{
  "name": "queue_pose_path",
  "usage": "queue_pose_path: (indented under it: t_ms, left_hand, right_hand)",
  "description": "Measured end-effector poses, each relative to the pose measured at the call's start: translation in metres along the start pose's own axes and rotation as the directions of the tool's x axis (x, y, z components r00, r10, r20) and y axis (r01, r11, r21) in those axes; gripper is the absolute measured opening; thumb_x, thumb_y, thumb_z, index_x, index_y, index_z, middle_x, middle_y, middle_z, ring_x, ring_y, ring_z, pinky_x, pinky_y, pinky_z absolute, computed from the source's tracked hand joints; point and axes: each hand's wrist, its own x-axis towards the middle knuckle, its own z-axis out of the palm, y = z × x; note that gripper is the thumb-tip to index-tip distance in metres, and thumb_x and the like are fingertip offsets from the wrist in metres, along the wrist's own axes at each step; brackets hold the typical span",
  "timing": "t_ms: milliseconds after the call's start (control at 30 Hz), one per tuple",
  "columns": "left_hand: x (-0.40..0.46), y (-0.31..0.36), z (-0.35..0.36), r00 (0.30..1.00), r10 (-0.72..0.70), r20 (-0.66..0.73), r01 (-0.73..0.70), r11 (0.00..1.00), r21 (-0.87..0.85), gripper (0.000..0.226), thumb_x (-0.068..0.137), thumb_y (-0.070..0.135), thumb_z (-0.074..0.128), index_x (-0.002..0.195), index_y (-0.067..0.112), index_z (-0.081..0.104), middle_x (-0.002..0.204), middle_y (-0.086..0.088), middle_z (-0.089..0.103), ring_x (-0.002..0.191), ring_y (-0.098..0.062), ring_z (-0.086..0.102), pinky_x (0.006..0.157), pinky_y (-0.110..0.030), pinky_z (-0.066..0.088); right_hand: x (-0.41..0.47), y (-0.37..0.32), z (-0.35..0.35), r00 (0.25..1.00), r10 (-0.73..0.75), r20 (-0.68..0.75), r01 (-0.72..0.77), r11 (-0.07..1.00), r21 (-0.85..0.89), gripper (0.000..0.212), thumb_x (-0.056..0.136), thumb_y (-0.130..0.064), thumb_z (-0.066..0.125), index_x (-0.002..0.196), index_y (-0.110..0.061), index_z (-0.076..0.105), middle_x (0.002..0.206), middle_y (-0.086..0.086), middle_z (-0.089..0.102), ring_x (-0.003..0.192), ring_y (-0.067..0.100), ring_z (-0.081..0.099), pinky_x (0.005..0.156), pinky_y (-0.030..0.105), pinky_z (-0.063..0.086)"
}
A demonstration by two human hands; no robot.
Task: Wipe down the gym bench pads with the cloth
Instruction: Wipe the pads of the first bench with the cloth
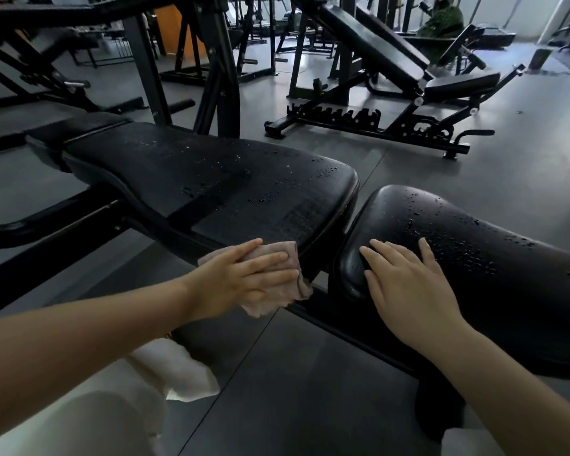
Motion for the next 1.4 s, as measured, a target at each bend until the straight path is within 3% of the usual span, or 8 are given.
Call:
queue_pose_path:
  t_ms: [67, 133, 267, 333, 500, 767, 967, 1400]
  left_hand:
    - [0.018, 0.013, -0.016, 0.976, -0.214, 0.029, 0.215, 0.962, -0.165, 0.063, 0.076, 0.033, 0.054, 0.138, 0.030, 0.042, 0.156, -0.007, 0.017, 0.142, -0.033, 0.019, 0.112, -0.048, 0.017]
    - [0.040, 0.024, -0.034, 0.900, -0.435, 0.020, 0.413, 0.839, -0.355, 0.063, 0.080, 0.041, 0.043, 0.141, 0.025, 0.037, 0.147, -0.010, 0.039, 0.135, -0.031, 0.036, 0.109, -0.045, 0.030]
    - [0.099, 0.042, -0.065, 0.661, -0.729, 0.176, 0.460, 0.209, -0.863, 0.067, 0.088, 0.044, 0.042, 0.147, 0.017, 0.026, 0.150, -0.012, 0.032, 0.139, -0.026, 0.028, 0.113, -0.038, 0.027]
    - [0.123, 0.056, -0.075, 0.661, -0.704, 0.257, 0.441, 0.087, -0.893, 0.069, 0.086, 0.049, 0.039, 0.146, 0.015, 0.031, 0.150, -0.012, 0.029, 0.139, -0.027, 0.026, 0.115, -0.040, 0.024]
    - [0.162, 0.050, -0.063, 0.651, -0.609, 0.453, 0.652, 0.142, -0.745, 0.091, 0.077, 0.071, 0.022, 0.150, 0.017, 0.019, 0.156, -0.015, 0.014, 0.145, -0.026, 0.005, 0.116, -0.033, 0.002]
    - [0.210, -0.003, -0.044, 0.556, -0.447, 0.700, 0.797, 0.048, -0.602, 0.094, 0.081, 0.075, 0.036, 0.151, 0.023, 0.003, 0.156, -0.017, 0.008, 0.137, -0.035, 0.025, 0.110, -0.042, 0.028]
    - [0.207, -0.001, -0.048, 0.575, -0.468, 0.671, 0.783, 0.077, -0.617, 0.088, 0.082, 0.074, 0.031, 0.151, 0.025, 0.007, 0.157, -0.017, -0.008, 0.140, -0.035, 0.020, 0.109, -0.042, 0.025]
    - [0.224, -0.008, -0.033, 0.553, -0.466, 0.691, 0.813, 0.121, -0.569, 0.072, 0.094, 0.061, 0.021, 0.151, 0.020, 0.008, 0.157, -0.017, 0.007, 0.139, -0.036, 0.023, 0.111, -0.042, 0.024]
  right_hand:
    - [-0.001, 0.002, -0.003, 1.000, -0.006, -0.008, 0.006, 0.999, 0.032, 0.047, 0.086, -0.032, 0.032, 0.108, -0.015, 0.070, 0.116, 0.005, 0.067, 0.111, 0.024, 0.063, 0.101, 0.054, 0.033]
    - [-0.004, 0.006, -0.008, 1.000, -0.014, -0.020, 0.015, 0.999, 0.048, 0.045, 0.085, -0.032, 0.033, 0.105, -0.017, 0.071, 0.117, 0.004, 0.067, 0.114, 0.023, 0.061, 0.103, 0.053, 0.030]
    - [-0.014, 0.017, -0.018, 0.996, 0.038, -0.084, -0.028, 0.993, 0.119, 0.041, 0.085, -0.029, 0.036, 0.103, -0.018, 0.071, 0.113, 0.002, 0.067, 0.109, 0.024, 0.061, 0.108, 0.046, 0.029]
    - [-0.018, 0.021, -0.021, 0.990, 0.072, -0.119, -0.056, 0.989, 0.134, 0.039, 0.084, -0.027, 0.037, 0.098, -0.016, 0.072, 0.106, 0.003, 0.068, 0.101, 0.026, 0.062, 0.106, 0.044, 0.031]
    - [-0.029, 0.032, -0.022, 0.982, 0.132, -0.135, -0.116, 0.986, 0.121, 0.035, 0.083, -0.025, 0.040, 0.092, -0.014, 0.073, 0.091, 0.004, 0.065, 0.082, 0.027, 0.059, 0.088, 0.039, 0.039]
    - [-0.042, 0.036, -0.019, 0.988, 0.140, -0.071, -0.134, 0.988, 0.081, 0.038, 0.087, -0.030, 0.040, 0.104, -0.016, 0.071, 0.100, 0.003, 0.066, 0.090, 0.026, 0.060, 0.087, 0.036, 0.039]
    - [-0.040, 0.036, -0.020, 0.987, 0.135, -0.088, -0.129, 0.989, 0.070, 0.036, 0.086, -0.030, 0.040, 0.100, -0.017, 0.071, 0.096, 0.001, 0.066, 0.087, 0.024, 0.061, 0.088, 0.034, 0.035]
    - [-0.043, 0.036, -0.019, 0.987, 0.124, -0.105, -0.117, 0.991, 0.071, 0.036, 0.085, -0.029, 0.041, 0.101, -0.017, 0.071, 0.096, 0.000, 0.066, 0.088, 0.023, 0.061, 0.083, 0.034, 0.038]
